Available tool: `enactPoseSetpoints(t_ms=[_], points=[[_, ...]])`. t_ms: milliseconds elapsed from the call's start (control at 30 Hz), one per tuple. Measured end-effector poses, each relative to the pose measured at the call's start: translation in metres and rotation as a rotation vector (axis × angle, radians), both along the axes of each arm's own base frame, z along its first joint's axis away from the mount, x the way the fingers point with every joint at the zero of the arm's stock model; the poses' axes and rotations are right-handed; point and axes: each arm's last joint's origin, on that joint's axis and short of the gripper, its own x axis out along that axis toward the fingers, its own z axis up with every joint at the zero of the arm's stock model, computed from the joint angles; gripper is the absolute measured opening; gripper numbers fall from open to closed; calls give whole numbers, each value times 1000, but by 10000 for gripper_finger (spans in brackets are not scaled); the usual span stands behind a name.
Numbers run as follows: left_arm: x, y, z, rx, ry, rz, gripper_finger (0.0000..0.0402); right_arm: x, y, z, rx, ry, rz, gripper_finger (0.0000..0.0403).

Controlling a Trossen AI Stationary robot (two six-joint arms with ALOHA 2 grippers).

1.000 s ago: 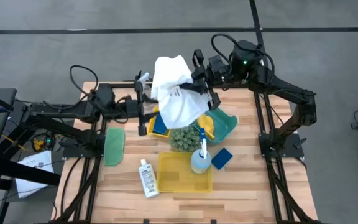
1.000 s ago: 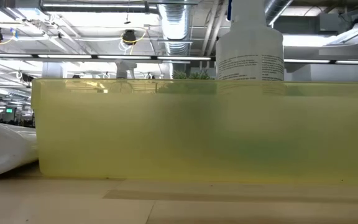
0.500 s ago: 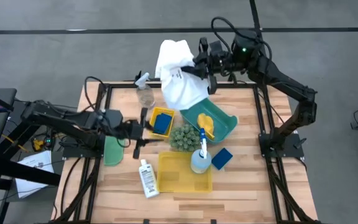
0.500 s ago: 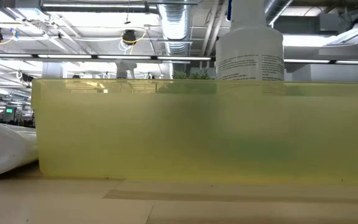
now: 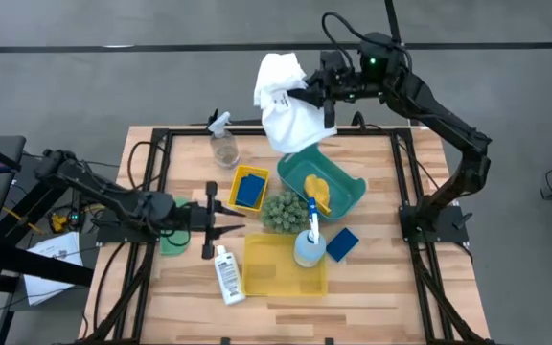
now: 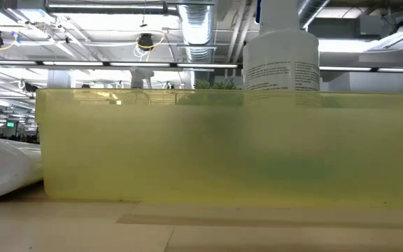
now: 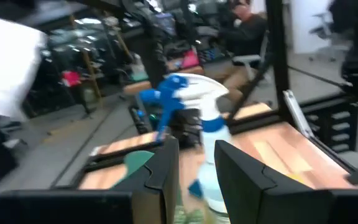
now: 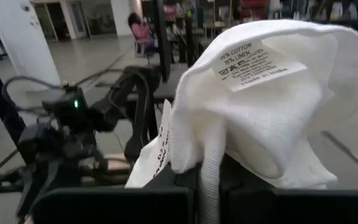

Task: Pick & Place Kitchen Items
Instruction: Put the white microfiber cloth into the green bin

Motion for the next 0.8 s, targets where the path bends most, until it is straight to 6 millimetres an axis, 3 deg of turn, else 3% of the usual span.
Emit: enactPoseSetpoints(t_ms=[233, 467, 600, 800], points=[[-23, 14, -19, -18, -63, 58, 99, -5, 1, -14, 22, 138, -6, 0], [-43, 25, -34, -59, -165, 68, 99, -28, 13, -21, 4, 157, -68, 0], [-48, 27, -35, -67, -183, 63, 99, -45, 20, -43, 12, 155, -123, 0], [-49, 26, -36, -65, -178, 57, 99, -75, 35, -97, 46, 132, -200, 0]])
